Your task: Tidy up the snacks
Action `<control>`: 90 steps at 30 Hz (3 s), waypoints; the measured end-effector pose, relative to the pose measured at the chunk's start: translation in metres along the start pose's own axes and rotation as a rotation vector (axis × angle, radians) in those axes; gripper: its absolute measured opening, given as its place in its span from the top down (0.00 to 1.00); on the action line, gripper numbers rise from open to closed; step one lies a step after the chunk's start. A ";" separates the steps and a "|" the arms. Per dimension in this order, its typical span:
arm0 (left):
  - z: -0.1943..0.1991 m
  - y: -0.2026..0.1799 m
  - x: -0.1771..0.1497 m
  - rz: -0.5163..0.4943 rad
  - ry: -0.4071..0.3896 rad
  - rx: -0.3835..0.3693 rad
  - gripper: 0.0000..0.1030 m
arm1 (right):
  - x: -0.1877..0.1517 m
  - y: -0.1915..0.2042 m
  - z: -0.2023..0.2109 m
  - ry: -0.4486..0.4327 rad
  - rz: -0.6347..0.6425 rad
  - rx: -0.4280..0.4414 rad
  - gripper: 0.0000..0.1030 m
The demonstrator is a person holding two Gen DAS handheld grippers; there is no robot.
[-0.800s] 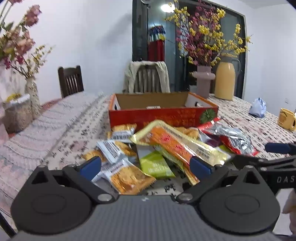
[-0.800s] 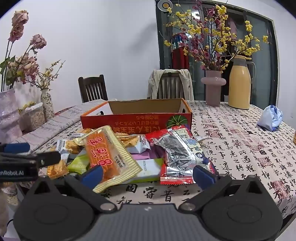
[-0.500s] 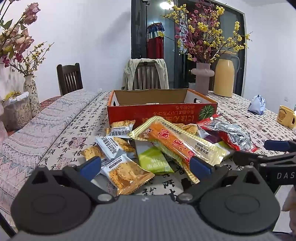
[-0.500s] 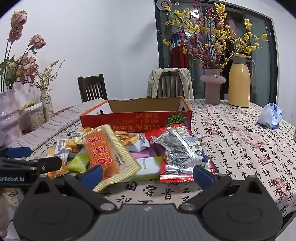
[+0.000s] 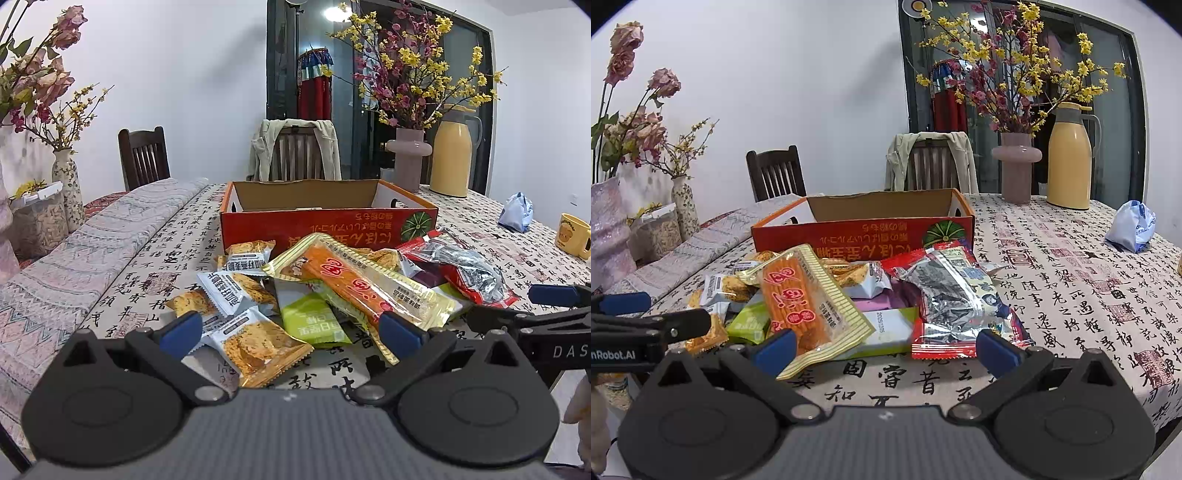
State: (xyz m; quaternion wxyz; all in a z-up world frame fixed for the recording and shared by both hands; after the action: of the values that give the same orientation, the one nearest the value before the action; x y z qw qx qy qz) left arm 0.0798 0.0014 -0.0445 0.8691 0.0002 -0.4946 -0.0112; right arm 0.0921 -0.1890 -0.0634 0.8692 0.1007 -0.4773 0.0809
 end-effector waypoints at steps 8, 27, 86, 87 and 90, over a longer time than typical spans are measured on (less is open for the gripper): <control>0.001 0.001 0.000 0.006 0.000 0.003 0.00 | 0.001 0.001 0.001 0.005 -0.002 0.003 0.00; 0.002 0.002 0.000 0.010 -0.002 -0.001 0.00 | 0.000 0.002 0.000 0.008 -0.005 0.005 0.00; -0.014 0.059 -0.014 0.127 0.059 0.038 0.00 | 0.019 0.062 -0.052 0.057 0.186 0.051 0.07; -0.015 0.062 -0.014 0.132 0.063 0.042 0.00 | 0.020 0.064 -0.058 0.064 0.191 0.051 0.07; -0.019 0.068 -0.013 0.138 0.068 0.049 0.00 | 0.021 0.067 -0.075 0.081 0.213 0.053 0.12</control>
State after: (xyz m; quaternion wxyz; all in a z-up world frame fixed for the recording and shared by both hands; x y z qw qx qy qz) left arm 0.0910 0.0690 -0.0649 0.8838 -0.0121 -0.4638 0.0611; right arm 0.1485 -0.1043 -0.0781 0.8712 0.0689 -0.4477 0.1892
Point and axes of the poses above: each gripper's, at about its wrist camera, not at the fingertips, and z roughly against the way its jaws point, y to its left, x to its top, the point moved 9 cm from there along -z, roughly the way its jaws point, and after that the axes turned 5 degrees about y, right-handed, at the moved point
